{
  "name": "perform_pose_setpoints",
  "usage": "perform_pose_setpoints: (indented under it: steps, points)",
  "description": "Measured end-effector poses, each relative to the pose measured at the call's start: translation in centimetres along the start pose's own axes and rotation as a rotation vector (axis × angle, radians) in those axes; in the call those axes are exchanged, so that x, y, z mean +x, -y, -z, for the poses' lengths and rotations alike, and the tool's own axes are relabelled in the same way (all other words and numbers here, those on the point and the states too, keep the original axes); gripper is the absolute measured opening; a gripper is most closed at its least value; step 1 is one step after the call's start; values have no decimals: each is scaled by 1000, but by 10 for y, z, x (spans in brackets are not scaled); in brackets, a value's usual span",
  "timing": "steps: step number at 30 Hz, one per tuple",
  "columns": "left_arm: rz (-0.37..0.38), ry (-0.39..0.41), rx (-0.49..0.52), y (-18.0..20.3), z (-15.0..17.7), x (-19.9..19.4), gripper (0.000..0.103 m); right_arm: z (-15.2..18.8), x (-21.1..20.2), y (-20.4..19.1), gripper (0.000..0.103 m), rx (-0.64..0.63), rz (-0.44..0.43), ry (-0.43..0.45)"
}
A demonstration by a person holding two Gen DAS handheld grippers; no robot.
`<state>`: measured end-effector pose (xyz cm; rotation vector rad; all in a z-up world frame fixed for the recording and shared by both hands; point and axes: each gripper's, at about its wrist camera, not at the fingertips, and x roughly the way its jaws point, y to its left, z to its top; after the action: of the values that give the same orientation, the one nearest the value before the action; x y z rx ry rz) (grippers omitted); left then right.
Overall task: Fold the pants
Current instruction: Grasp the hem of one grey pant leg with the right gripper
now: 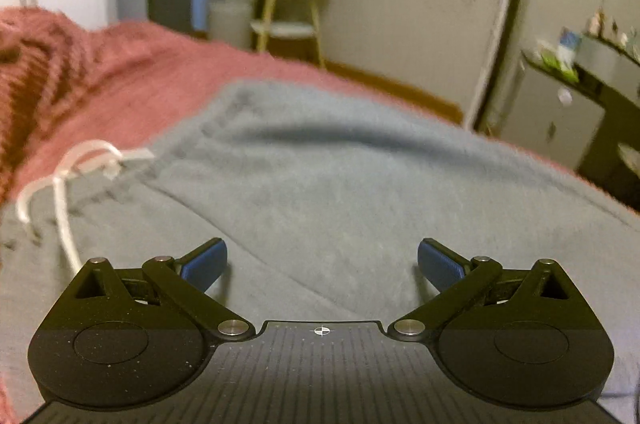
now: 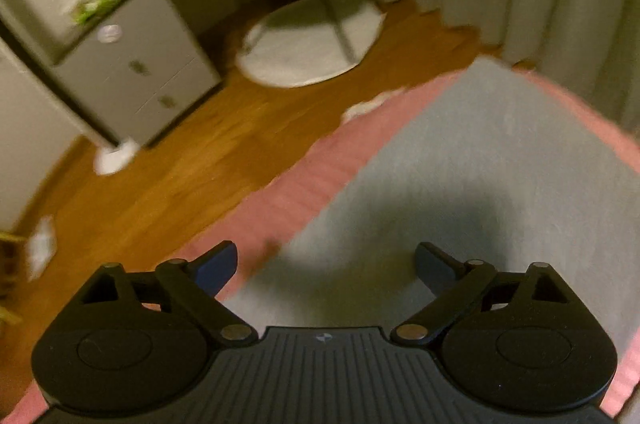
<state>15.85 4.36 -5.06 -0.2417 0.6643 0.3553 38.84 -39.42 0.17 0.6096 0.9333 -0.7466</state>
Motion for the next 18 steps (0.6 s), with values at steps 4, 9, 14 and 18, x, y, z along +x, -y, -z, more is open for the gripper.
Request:
perform_pose_setpoints:
  steps: [4, 9, 14, 18]
  points:
    - [-13, -17, 58, 7, 4, 10, 103, -4, 36, -1, 91, 38, 109, -47]
    - [-9, -31, 27, 4, 8, 12, 103, 7, 29, 4, 16, -33, 141, 30]
    - [-7, -18, 24, 1, 9, 13, 103, 35, -26, 79, 7, 78, -142, 65]
    - [47, 72, 45, -2, 17, 3, 103, 117, -101, 150, 7, 90, -250, 176]
